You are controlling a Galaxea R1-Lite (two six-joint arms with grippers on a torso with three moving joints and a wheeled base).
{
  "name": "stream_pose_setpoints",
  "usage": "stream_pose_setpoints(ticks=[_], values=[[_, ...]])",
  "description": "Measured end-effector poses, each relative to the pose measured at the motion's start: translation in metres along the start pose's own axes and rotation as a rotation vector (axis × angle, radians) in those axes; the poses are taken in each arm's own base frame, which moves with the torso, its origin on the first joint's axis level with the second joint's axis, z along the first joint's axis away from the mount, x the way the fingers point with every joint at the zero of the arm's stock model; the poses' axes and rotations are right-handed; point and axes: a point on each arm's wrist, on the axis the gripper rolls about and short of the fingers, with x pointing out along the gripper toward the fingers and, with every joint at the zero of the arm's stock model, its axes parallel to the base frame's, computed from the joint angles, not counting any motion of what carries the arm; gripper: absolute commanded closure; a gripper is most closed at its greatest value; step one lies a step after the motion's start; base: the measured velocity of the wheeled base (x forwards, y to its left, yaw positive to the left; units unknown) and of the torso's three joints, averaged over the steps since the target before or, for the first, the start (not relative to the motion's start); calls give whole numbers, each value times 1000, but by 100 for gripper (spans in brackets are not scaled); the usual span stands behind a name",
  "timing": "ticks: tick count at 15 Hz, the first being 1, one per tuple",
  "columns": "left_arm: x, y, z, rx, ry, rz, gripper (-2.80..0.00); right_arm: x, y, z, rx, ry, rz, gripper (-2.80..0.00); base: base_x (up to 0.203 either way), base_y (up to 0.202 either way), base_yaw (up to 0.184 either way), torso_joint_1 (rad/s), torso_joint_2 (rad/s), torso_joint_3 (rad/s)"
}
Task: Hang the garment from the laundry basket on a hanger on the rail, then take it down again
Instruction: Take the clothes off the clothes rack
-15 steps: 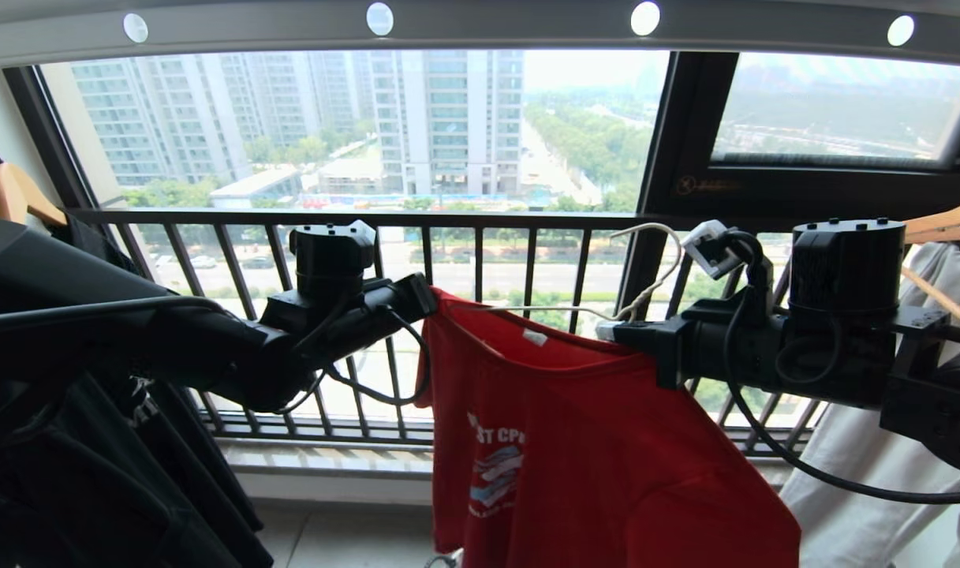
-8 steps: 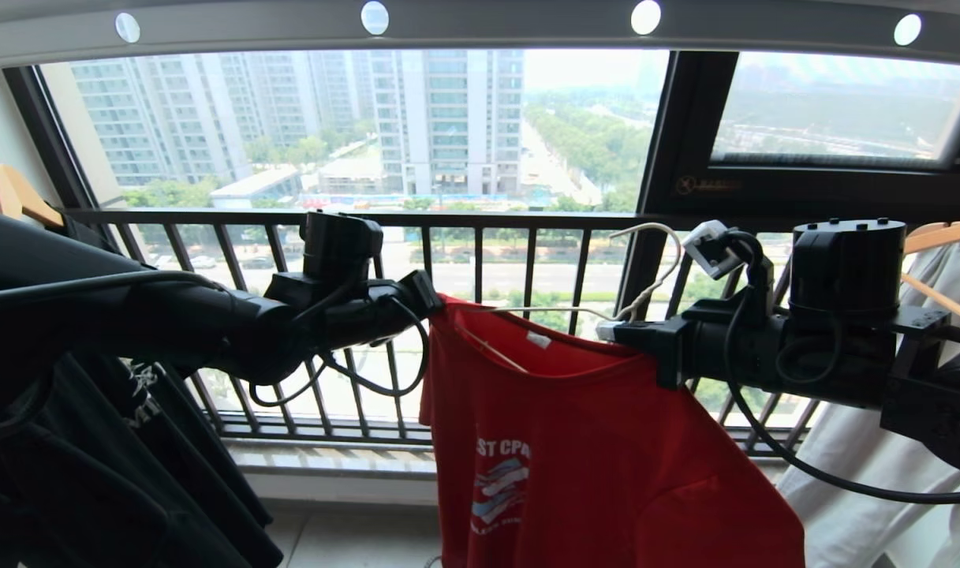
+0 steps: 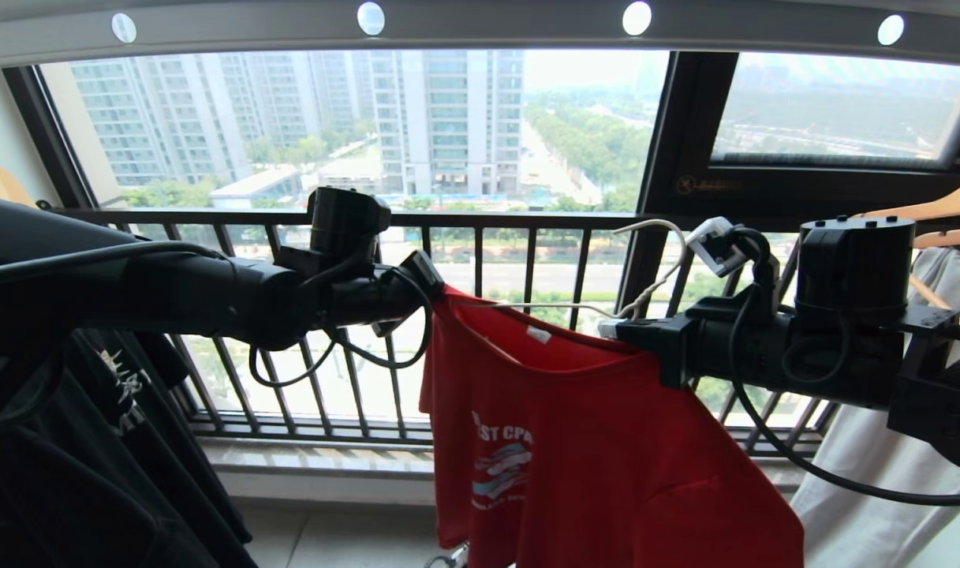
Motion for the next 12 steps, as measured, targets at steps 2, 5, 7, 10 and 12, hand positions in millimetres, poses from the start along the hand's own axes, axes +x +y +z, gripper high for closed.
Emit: stream_pose_setpoints(ticks=[2,5,7,10,12], values=[[5,-1,3,-27,-6,-4,0,-1,1,0,0,0,1,0,0,0,0,0,0,0],[12,3,4,-41,-2,16,0,-2,2,0,-1,0,10,0,0,0,0,0,0,0],[16,6,6,-55,-1,31,0,-3,2,0,-2,-2,20,0,0,0,0,0,0,0],[22,12,5,-59,-3,44,0,-5,3,1,-3,-6,23,0,0,0,0,0,0,0],[25,14,3,-55,6,55,0,-6,3,1,-4,-7,23,0,0,0,0,0,0,0]])
